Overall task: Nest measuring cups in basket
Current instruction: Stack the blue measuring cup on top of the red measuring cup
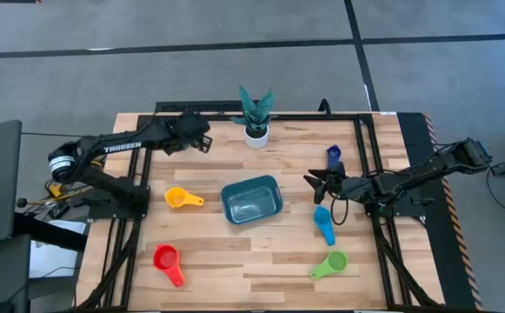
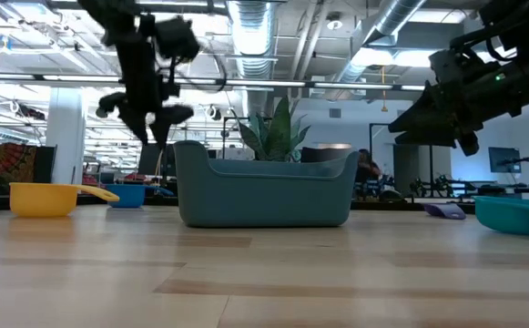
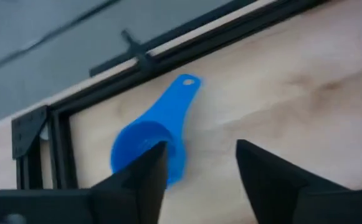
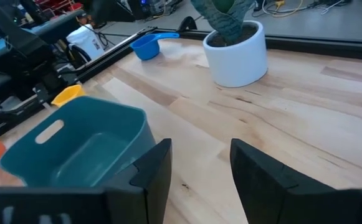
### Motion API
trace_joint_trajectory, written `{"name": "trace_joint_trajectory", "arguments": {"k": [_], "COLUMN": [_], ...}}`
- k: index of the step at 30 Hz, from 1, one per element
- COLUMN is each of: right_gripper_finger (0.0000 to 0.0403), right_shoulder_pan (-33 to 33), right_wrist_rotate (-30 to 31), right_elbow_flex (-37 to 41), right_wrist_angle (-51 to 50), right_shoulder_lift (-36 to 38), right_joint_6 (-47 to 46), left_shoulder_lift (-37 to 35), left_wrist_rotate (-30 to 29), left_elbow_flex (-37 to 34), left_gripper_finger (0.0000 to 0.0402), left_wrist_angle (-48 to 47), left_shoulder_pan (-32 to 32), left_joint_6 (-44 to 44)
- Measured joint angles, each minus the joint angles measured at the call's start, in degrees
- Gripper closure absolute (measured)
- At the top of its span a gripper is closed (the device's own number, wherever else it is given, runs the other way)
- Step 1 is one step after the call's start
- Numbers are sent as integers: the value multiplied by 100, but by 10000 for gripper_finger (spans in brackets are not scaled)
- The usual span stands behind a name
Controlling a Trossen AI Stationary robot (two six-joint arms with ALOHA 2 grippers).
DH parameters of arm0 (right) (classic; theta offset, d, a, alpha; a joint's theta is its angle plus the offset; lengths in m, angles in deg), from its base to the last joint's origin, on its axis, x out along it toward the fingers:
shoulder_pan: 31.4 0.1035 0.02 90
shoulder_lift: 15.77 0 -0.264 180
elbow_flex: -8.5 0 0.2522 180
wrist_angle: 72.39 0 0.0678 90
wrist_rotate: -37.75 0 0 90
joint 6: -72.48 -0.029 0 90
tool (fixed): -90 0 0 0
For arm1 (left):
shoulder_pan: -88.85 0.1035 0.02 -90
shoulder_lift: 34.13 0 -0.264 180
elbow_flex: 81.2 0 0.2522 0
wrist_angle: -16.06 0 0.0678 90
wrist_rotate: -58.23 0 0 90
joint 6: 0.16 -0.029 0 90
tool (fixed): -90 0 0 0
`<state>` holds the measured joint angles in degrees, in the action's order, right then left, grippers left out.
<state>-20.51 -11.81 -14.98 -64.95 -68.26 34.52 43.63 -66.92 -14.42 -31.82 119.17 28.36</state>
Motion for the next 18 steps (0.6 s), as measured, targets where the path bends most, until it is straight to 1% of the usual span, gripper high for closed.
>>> {"name": "trace_joint_trajectory", "arguments": {"k": [3,4,6,8,12,15,18], "right_gripper_finger": [213,214,217,220,224,225,222], "right_shoulder_pan": [-58,-72,-107,-128,-124,-126,-124], "right_wrist_rotate": [0,2,1,2,3,5,4], "right_elbow_flex": [0,0,0,0,0,0,0], "right_wrist_angle": [-18,-35,-66,-91,-104,-104,-110], "right_shoulder_lift": [0,0,0,0,0,0,0], "right_joint_6": [0,2,-2,-2,-11,2,28], "left_shoulder_lift": [21,19,19,19,18,17,95], "left_wrist_rotate": [239,421,825,1031,1040,939,943], "left_elbow_flex": [-270,-337,-455,-511,-569,-569,-567], "left_gripper_finger": [184,179,175,174,174,174,180], "left_wrist_angle": [184,275,370,343,345,455,564], "left_shoulder_pan": [685,909,1267,1497,1711,1845,2012], "left_joint_6": [-67,-44,-49,-101,-158,-304,-334]}}
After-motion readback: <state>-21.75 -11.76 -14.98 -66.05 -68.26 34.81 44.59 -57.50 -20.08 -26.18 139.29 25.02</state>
